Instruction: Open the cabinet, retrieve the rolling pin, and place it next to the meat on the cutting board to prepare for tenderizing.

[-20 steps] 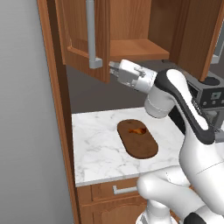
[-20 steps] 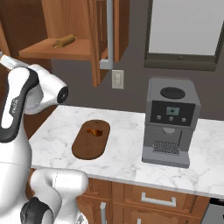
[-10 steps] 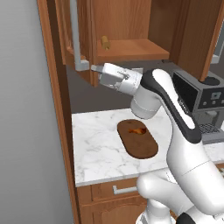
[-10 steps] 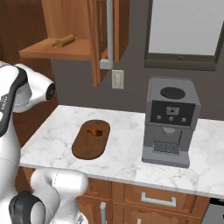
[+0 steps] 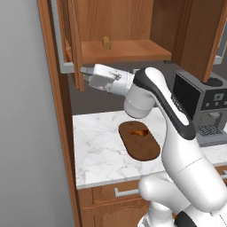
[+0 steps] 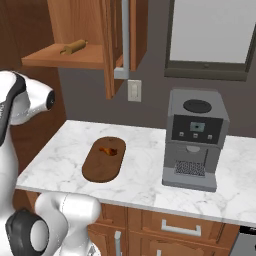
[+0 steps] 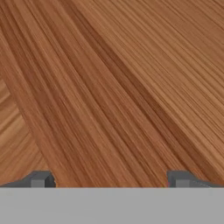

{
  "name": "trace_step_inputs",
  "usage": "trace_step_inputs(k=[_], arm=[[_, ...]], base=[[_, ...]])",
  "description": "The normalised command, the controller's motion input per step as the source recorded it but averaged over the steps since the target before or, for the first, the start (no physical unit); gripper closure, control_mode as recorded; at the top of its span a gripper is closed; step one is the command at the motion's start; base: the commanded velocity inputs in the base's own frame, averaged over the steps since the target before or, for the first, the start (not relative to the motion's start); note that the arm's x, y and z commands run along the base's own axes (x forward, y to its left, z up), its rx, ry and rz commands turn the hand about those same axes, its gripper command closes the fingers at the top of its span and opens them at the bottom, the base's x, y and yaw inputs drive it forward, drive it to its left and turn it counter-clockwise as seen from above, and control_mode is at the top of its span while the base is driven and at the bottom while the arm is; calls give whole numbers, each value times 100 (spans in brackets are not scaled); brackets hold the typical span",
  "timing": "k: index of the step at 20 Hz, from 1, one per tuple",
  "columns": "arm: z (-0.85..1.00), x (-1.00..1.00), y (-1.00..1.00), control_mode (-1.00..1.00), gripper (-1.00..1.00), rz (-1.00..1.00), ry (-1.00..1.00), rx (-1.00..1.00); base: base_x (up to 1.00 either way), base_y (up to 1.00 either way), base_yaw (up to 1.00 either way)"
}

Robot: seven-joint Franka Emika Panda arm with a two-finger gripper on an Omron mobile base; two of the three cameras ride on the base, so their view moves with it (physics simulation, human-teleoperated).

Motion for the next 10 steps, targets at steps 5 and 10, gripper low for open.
trace_step_inputs(k=[5, 10], arm=[[0, 16, 57, -100, -100, 12, 0, 0], [0, -5, -3, -100, -100, 1, -6, 0]], base=[[0, 0, 0], [0, 0, 0]])
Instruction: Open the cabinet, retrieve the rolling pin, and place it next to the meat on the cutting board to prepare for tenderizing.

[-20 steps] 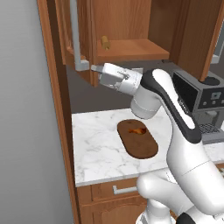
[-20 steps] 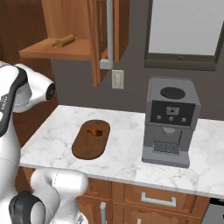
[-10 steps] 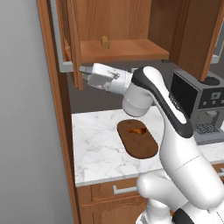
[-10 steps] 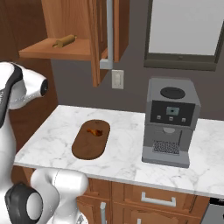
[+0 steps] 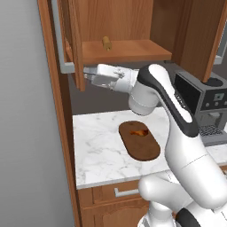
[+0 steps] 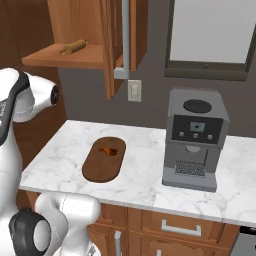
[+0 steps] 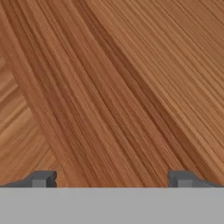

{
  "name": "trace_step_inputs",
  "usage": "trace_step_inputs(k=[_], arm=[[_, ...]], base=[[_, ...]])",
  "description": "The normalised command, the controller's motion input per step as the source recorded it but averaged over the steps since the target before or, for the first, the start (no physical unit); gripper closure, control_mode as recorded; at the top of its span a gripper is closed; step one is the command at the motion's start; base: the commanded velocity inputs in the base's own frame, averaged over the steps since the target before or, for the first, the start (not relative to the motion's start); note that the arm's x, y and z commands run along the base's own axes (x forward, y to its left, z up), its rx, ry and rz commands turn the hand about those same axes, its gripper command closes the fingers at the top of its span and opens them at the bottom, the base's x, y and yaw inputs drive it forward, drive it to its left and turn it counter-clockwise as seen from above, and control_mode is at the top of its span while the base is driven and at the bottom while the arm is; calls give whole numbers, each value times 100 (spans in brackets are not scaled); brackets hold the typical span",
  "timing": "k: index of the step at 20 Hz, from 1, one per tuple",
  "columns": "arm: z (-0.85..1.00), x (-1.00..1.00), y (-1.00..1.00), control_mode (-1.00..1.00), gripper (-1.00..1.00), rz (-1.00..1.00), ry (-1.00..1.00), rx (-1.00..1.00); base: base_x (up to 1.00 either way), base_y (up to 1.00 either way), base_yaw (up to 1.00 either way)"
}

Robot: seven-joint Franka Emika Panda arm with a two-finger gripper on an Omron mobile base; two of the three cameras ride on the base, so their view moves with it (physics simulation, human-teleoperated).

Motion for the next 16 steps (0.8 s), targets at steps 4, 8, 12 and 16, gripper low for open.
trace_step_inputs(k=[4, 8, 12, 16], arm=[[0, -30, -46, -100, -100, 0, -18, 0], [1, -34, -43, -100, -100, 0, -20, 0], [6, -28, -43, -100, -100, -1, -16, 0], [9, -25, -43, -100, -100, -5, -14, -1]], base=[[0, 0, 0], [0, 0, 0], [0, 0, 0], [0, 0, 0]])
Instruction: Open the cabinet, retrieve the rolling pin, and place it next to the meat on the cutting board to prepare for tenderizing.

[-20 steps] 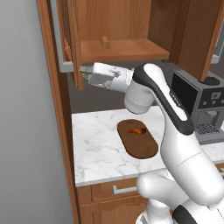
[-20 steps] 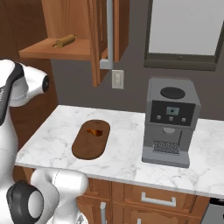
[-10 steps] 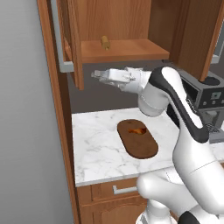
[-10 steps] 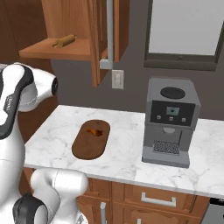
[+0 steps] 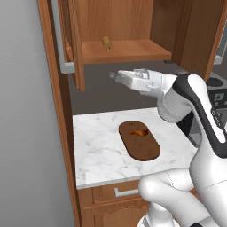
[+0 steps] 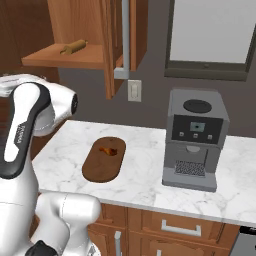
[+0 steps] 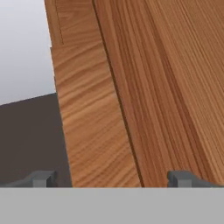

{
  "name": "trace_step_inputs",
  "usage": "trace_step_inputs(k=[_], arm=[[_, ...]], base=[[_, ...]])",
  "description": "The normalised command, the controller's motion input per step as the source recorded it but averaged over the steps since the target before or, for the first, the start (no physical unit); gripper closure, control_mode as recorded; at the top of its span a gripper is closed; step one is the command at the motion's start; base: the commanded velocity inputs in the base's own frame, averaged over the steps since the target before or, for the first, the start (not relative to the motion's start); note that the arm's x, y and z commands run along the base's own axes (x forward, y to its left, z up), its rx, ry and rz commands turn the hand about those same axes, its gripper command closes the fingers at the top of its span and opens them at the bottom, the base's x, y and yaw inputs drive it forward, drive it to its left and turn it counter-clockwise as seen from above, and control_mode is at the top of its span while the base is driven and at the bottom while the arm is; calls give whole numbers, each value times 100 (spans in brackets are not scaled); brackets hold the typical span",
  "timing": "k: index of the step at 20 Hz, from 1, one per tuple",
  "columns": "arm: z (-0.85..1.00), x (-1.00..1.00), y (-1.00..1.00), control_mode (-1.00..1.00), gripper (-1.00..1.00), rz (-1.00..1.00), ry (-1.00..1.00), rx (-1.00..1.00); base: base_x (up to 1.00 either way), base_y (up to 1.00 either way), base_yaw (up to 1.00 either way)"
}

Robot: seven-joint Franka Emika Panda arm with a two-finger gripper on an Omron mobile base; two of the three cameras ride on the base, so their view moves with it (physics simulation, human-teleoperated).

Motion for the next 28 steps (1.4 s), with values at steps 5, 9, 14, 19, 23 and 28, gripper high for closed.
trace_step_inputs(k=[5, 9, 14, 19, 23, 28], arm=[[14, -25, -20, -100, -100, -13, -10, -2], [9, -28, 0, -100, -100, -25, -3, -3], [1, -33, 0, -100, -100, -32, -2, -3], [6, -27, -4, -100, -100, -36, -1, -3], [25, -1, -20, -100, -100, -33, 0, -5], [37, 0, -34, -100, -100, -26, 3, -5]], base=[[0, 0, 0], [0, 0, 0], [0, 0, 0], [0, 0, 0], [0, 0, 0], [0, 0, 0]])
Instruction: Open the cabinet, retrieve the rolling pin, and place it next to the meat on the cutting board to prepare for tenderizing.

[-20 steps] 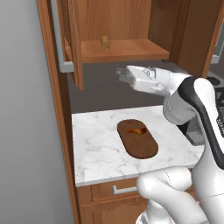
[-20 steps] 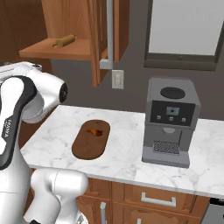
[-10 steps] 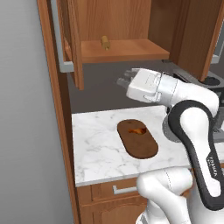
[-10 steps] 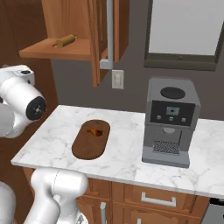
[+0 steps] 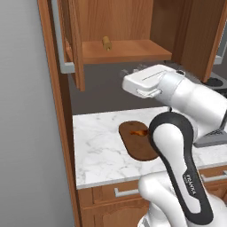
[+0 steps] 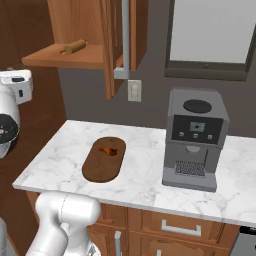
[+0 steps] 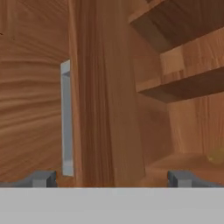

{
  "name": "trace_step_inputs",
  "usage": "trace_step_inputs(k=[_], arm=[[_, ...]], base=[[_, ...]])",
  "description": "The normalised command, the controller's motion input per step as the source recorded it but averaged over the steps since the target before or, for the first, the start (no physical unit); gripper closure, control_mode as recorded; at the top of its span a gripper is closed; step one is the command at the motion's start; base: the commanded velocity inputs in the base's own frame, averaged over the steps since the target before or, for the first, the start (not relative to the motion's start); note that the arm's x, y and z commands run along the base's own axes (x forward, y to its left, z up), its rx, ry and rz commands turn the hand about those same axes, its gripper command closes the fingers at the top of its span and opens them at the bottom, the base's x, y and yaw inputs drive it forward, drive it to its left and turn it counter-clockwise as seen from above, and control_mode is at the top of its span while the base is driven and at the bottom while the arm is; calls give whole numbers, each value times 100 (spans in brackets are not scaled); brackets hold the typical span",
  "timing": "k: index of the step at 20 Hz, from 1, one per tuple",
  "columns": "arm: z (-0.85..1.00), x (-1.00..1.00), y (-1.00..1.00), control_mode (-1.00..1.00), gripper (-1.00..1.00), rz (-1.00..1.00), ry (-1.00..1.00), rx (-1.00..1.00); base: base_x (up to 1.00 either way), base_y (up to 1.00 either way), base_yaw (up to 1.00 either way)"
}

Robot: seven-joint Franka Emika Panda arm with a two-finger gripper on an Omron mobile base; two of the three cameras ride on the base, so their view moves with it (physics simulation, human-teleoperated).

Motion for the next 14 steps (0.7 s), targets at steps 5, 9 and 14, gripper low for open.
trace_step_inputs(k=[5, 9, 14], arm=[[35, 3, -44, -100, -100, -24, 9, -5], [28, 10, -51, -100, -100, -22, 16, -6], [18, 18, -41, -100, -100, -22, 25, -6]], base=[[0, 0, 0], [0, 0, 0], [0, 0, 0]])
